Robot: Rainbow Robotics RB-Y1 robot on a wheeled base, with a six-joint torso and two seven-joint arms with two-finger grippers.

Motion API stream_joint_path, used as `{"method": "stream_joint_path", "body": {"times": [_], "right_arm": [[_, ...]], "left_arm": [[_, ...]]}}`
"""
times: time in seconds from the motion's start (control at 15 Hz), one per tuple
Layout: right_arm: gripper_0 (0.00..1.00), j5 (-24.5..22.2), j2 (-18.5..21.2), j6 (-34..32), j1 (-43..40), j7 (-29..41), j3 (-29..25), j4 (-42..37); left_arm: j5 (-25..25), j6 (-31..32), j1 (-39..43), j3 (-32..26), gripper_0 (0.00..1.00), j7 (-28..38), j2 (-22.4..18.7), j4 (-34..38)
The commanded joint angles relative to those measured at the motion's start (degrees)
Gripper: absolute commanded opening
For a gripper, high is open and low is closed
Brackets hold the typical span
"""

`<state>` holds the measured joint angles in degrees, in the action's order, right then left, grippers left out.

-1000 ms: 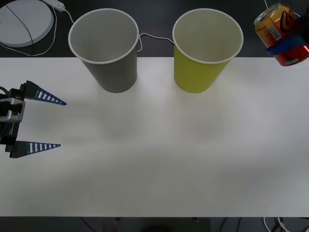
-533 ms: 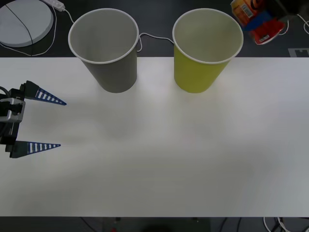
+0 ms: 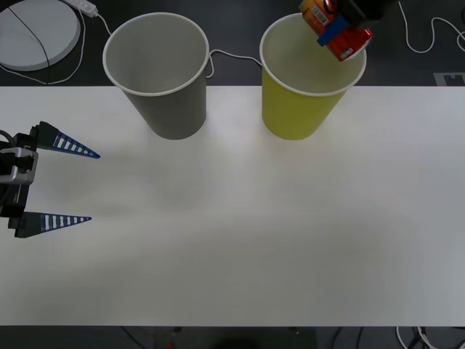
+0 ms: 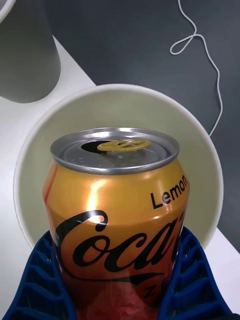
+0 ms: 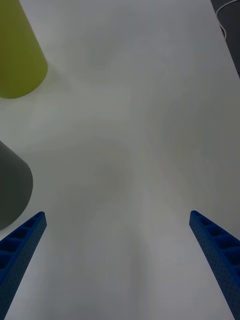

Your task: Put the can into the green bin and the plastic bottle into the gray bin

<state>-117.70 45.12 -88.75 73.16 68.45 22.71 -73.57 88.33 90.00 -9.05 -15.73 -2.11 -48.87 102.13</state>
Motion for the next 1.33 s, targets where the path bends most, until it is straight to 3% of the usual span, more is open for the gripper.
{"method": "stream_joint_path", "body": {"times": [0.07, 0.2, 0.27, 0.33, 0.4, 0.47, 0.67, 1.0, 1.33], "right_arm": [[0.0, -1.1, -1.6, 0.3, 1.5, -0.7, 1.0, 1.7], [0.01, -1.1, -1.9, 0.2, 1.4, -1.0, 1.1, 1.7], [0.18, -1.0, -1.9, 0.3, 1.5, -1.5, 1.0, 1.6], [0.59, -0.9, -1.9, 0.3, 1.5, -1.8, 1.0, 1.6], [0.89, -0.7, -1.9, 0.2, 1.5, -1.9, 1.0, 1.6], [1.0, -0.5, -1.8, 0.2, 1.5, -2.4, 1.0, 1.6], [1.0, 0.6, -0.6, -0.5, 1.5, -2.5, 1.0, 1.1], [1.0, 10.8, 6.8, -1.2, -0.1, -4.7, 0.3, -1.7], [1.0, 14.6, 12.6, -1.2, -11.9, -5.5, -10.0, -15.3]], "left_arm": [[0.0, 0.0, 0.0, 0.0, 1.0, 0.0, 0.0, 0.0], [0.0, 0.0, 0.0, 0.0, 1.0, 0.0, 0.0, 0.0], [0.0, 0.0, 0.0, 0.0, 1.0, 0.0, 0.0, 0.0], [0.0, 0.0, 0.0, 0.0, 1.0, 0.0, 0.0, 0.0], [0.0, 0.0, 0.0, 0.0, 1.0, 0.0, 0.0, 0.0], [0.0, 0.0, 0.0, 0.0, 1.0, 0.0, 0.0, 0.0], [0.0, 0.0, 0.0, 0.0, 1.0, 0.0, 0.0, 0.0], [0.0, 0.0, 0.0, 0.0, 1.0, 0.0, 0.0, 0.0], [0.0, 0.0, 0.0, 0.0, 1.0, 0.0, 0.0, 0.0]]}}
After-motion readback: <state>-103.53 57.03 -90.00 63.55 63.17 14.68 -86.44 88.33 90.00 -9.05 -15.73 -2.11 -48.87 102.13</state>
